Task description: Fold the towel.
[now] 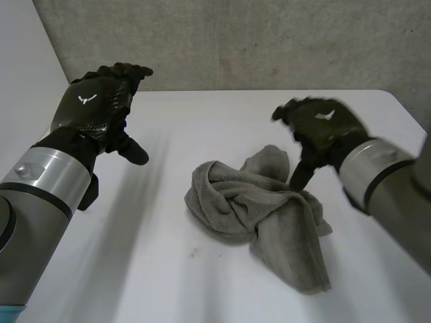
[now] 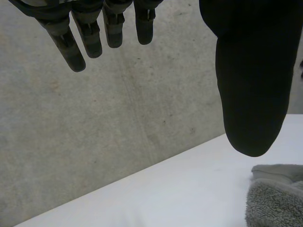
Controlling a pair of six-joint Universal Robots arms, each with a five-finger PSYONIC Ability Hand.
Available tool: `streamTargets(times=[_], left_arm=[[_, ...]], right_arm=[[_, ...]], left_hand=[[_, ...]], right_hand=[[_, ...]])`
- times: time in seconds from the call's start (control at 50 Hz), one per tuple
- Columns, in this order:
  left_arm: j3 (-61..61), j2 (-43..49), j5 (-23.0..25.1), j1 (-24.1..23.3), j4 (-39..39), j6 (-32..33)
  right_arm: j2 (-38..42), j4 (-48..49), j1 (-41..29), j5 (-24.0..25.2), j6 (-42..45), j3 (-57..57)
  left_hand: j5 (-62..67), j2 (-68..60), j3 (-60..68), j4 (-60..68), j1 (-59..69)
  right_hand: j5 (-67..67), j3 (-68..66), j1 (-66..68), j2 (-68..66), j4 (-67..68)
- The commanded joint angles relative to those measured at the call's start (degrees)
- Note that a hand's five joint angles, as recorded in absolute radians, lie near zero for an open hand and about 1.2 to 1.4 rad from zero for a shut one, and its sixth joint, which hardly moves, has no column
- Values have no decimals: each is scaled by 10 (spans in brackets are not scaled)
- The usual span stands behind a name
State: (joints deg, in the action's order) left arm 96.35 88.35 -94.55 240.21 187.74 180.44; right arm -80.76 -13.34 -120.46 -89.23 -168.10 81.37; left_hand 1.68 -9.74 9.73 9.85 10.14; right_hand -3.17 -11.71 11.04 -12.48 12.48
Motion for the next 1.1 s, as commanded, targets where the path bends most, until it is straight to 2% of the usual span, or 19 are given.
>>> streamTargets(times=[0.02, 0.1, 0.12, 0.14, 0.16, 0.2, 0.22, 0.24, 0.26, 0.28, 0.3, 0.4, 0.52, 0.6, 0.68, 0.88, 1.06, 1.08, 1.1], left_arm=[[2, 9, 33, 6, 1, 1], [2, 23, 53, 20, 2, 0], [1, 28, 60, 25, 3, 0], [1, 28, 60, 25, 3, 0], [0, 33, 69, 28, 3, 1], [-2, 41, 81, 30, 5, 1], [-5, 52, 92, 30, 8, 1], [-6, 52, 92, 30, 8, 1], [-8, 62, 106, 31, 11, 1], [-12, 76, 120, 31, 18, 1], [-13, 76, 120, 31, 18, 1], [-30, 130, 166, 30, 40, 10], [-72, 228, 232, 18, 59, 76], [-117, 296, 276, -13, 59, 126], [-146, 330, 291, -31, 59, 137], [-197, 391, 301, -81, 60, 140], [-214, 416, 364, -127, 62, 117], [-215, 416, 370, -130, 62, 105], [-216, 416, 371, -132, 62, 95]], right_arm=[[98, -6, -62, 8, 0, -10], [156, -6, -76, 5, 0, -31], [184, -6, -86, 5, -1, -43], [207, -5, -89, 1, 0, -53], [207, -5, -89, 1, 0, -53], [239, 0, -90, -13, 4, -71], [239, 0, -90, -13, 4, -71], [242, 4, -90, -23, 7, -75], [242, 4, -90, -23, 7, -75], [237, 9, -88, -31, 8, -74], [225, 17, -87, -39, 11, -69], [141, 51, -84, -40, 16, -25], [46, 61, -69, -36, 64, 41], [4, 60, -58, -36, 97, 75], [-37, 59, -33, -37, 123, 114], [-64, 50, -7, -35, 125, 146], [-62, 42, 3, -24, 125, 149], [-62, 42, 3, -24, 125, 149], [-62, 42, 7, -19, 127, 148]], left_hand=[[-11, -8, 8, 7, 4], [-10, -10, 10, 9, 6], [-10, -10, 10, 9, 6], [-10, -10, 10, 9, 6], [-10, -10, 10, 9, 6], [-6, -13, 13, 12, 9], [-3, -17, 17, 15, 12], [-3, -17, 17, 15, 12], [-3, -17, 17, 15, 12], [-1, -18, 18, 17, 14], [-1, -18, 18, 17, 14], [0, -20, 20, 19, 16], [2, -22, 22, 20, 18], [-1, -18, 18, 17, 14], [-3, -17, 17, 15, 12], [9, -28, 28, 27, 24], [24, -43, 44, 42, 39], [92, -112, 112, 111, 108], [251, -271, 271, 269, 267]], right_hand=[[32, 17, -10, 25, -25], [32, 17, -10, 25, -25], [11, -3, 10, 4, -4], [-76, -91, 97, -83, 83], [-77, -91, 98, -84, 84], [-296, -311, 317, -303, 303], [-297, -312, 318, -304, 304], [-440, -455, 462, -447, 447], [-442, -456, 463, -449, 449], [-602, -616, 623, -609, 609], [-668, -682, 689, -675, 675], [-668, -683, 690, -675, 675], [-668, -683, 690, -675, 675], [-668, -683, 690, -675, 675], [-668, -683, 690, -675, 675], [-668, -683, 690, -675, 675], [-668, -683, 690, -675, 675], [-668, -683, 690, -675, 675], [-668, -683, 690, -675, 675]])
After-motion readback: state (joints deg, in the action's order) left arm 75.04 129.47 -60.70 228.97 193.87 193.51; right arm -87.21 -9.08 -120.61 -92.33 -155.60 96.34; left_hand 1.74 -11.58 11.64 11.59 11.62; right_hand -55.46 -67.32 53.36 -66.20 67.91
